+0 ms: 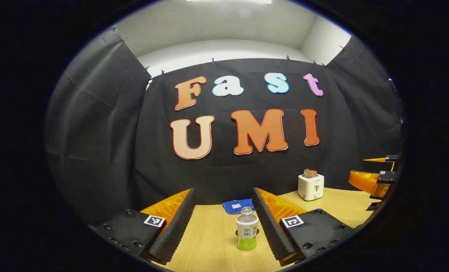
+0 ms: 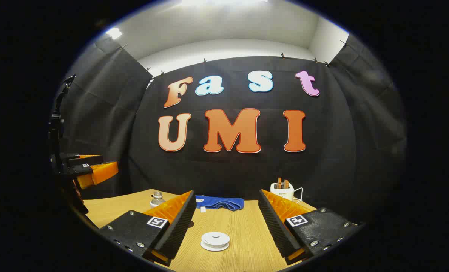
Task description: Open the teacup lid with one hand, grasp the water bottle and pour water into the teacup with the other hand; after pouring, place the water bottle on the coaster and then close the teacup lid.
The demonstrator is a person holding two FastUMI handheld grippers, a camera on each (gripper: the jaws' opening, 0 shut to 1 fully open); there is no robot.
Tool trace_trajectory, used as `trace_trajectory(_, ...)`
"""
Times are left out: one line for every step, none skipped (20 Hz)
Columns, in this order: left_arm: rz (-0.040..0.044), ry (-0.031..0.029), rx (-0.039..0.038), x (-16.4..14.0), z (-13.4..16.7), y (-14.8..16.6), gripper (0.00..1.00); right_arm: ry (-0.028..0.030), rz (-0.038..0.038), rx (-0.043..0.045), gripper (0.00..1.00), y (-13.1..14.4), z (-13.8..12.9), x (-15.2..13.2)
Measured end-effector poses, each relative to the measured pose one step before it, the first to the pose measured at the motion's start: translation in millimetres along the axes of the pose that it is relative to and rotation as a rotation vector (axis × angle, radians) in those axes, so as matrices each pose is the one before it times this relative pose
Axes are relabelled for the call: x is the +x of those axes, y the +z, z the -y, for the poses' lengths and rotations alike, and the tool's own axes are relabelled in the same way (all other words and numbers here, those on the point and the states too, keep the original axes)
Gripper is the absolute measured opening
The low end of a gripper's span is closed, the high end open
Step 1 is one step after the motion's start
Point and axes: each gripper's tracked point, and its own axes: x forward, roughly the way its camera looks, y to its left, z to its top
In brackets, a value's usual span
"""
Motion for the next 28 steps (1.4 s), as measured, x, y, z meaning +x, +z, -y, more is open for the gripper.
trace_trajectory(-0.00491, -0.00759, -0.00491, -0.45, 1.59, -2.33, 0.96, -0.00076, -0.00307, -0.00441, 0.98, -1.18, 0.48, 0.36)
trace_trajectory(-0.00872, -0.00992, -0.00197, 0.82, 3.63, -3.72, 0.96, 0.00417, -0.00655, -0.00117, 0.98, -1.83, -0.76, -1.03)
trace_trajectory(-0.00312, 0.00053, -0.00169, -0.71, 0.06, -2.18, 0.98, 0.00934, -0.00405, 0.00410, 0.98, -1.61, -2.98, 0.04)
trace_trajectory(-0.00258, -0.00233, -0.00175, -0.61, -1.03, -0.95, 0.98, 0.00850, 0.00052, 0.00477, 0.98, -0.27, -2.28, -1.18)
trace_trajectory(-0.00260, -0.00218, -0.00094, -0.27, 0.46, -1.43, 0.98, 0.00426, 0.00300, 0.00144, 0.98, 1.47, 0.34, 0.50)
trace_trajectory(-0.00092, 0.00121, 0.00067, -0.29, -0.12, -0.31, 0.98, -0.00336, 0.00279, -0.00056, 0.98, 0.18, 1.34, -0.35)
trace_trajectory(-0.00017, -0.00107, -0.00110, 0.57, 0.87, -0.28, 0.98, -0.00109, 0.00005, -0.00148, 0.98, -0.55, 0.56, -0.06)
trace_trajectory(0.00719, -0.00553, -0.00946, -0.73, 1.33, 0.09, 0.98, 0.00019, -0.00057, -0.00064, 0.98, -0.53, 0.29, 0.62)
trace_trajectory(0.00667, -0.01496, -0.01859, 0.32, 2.33, 1.84, 0.98, 0.00398, -0.00119, -0.00488, 0.98, -2.67, -1.34, 0.74)
trace_trajectory(-0.00150, -0.01433, -0.01563, 0.46, 4.76, -2.31, 0.96, -0.00357, -0.00755, -0.00781, 0.98, -3.17, 1.66, 1.19)
trace_trajectory(-0.00153, -0.00039, -0.00863, -0.04, -0.04, -2.31, 0.97, -0.00859, -0.00963, -0.00749, 0.98, -4.43, 3.04, 0.55)
trace_trajectory(-0.00525, 0.00257, 0.00063, 1.38, -2.27, -2.88, 0.98, -0.00571, -0.00558, -0.00725, 0.98, -2.42, 2.29, 0.63)
trace_trajectory(-0.00291, 0.00642, 0.00140, 1.37, -1.45, -0.68, 0.96, -0.00369, -0.00418, -0.00541, 0.93, -1.36, 0.12, -0.26)
trace_trajectory(-0.00259, 0.00426, -0.00007, 0.08, -0.59, -0.35, 0.96, 0.00053, -0.00170, -0.00212, 0.98, -0.72, -0.50, -0.31)
trace_trajectory(-0.00163, 0.00200, -0.00136, -0.58, -1.01, -0.19, 0.98, 0.00203, -0.00115, 0.00058, 0.98, -0.64, -0.84, 0.31)
trace_trajectory(0.00138, 0.00206, -0.00247, -0.04, -0.05, -0.70, 0.98, 0.00292, -0.00197, 0.00174, 0.98, -0.68, 0.53, 0.77)
trace_trajectory(-0.00086, -0.00190, -0.00007, -0.81, 1.17, 0.47, 0.98, 0.00204, -0.00345, 0.00171, 0.98, -0.74, -0.95, 0.47)
trace_trajectory(0.00047, 0.00182, 0.00064, 1.69, -0.23, 0.30, 0.98, 0.00047, -0.00342, 0.00088, 0.98, -0.86, 0.33, 1.25)
trace_trajectory(0.00108, -0.00085, 0.00280, 0.36, 1.05, 0.48, 0.98, -0.00035, -0.00438, -0.00018, 0.98, -2.66, -0.02, 1.83)
trace_trajectory(0.00303, 0.00098, 0.00146, 1.53, 0.56, 0.98, 0.98, -0.00081, -0.00345, 0.00084, 0.98, -1.55, 0.39, 0.78)
trace_trajectory(0.00409, 0.00011, 0.00074, -0.29, 0.78, 0.77, 0.98, 0.00144, -0.00551, 0.00120, 0.98, -2.16, 0.23, 2.00)
trace_trajectory(0.00407, -0.00015, 0.00148, -0.94, 0.80, -1.54, 0.98, 0.00256, -0.00563, 0.00197, 0.98, -2.66, -0.39, 2.87)
trace_trajectory(0.00099, 0.00086, 0.00270, -0.34, 1.06, -0.88, 0.98, 0.00281, -0.00782, -0.00014, 0.98, -2.94, -0.67, 2.85)
trace_trajectory(0.00043, 0.00189, 0.00187, 1.09, -0.75, -0.74, 0.98, -0.00020, -0.00969, -0.00148, 0.98, -4.10, 0.32, 3.32)
trace_trajectory(-0.00422, -0.00154, 0.00190, 0.59, 0.68, -0.95, 0.98, 0.00162, -0.01252, -0.00340, 0.98, -5.72, 0.16, 3.53)
trace_trajectory(-0.00409, -0.00162, 0.00189, 1.47, 1.25, -2.73, 0.98, 0.00738, -0.02066, 0.00089, 0.98, -7.20, -1.33, 2.98)
trace_trajectory(-0.00548, -0.00477, 0.00160, 0.42, 2.04, -2.88, 0.98, 0.01652, -0.01942, 0.00530, 0.98, -6.48, -5.26, 4.08)
trace_trajectory(-0.00531, -0.00872, 0.00085, 1.00, 2.69, -1.20, 0.98, 0.01758, -0.01671, 0.00469, 0.98, -5.60, -5.23, 3.23)
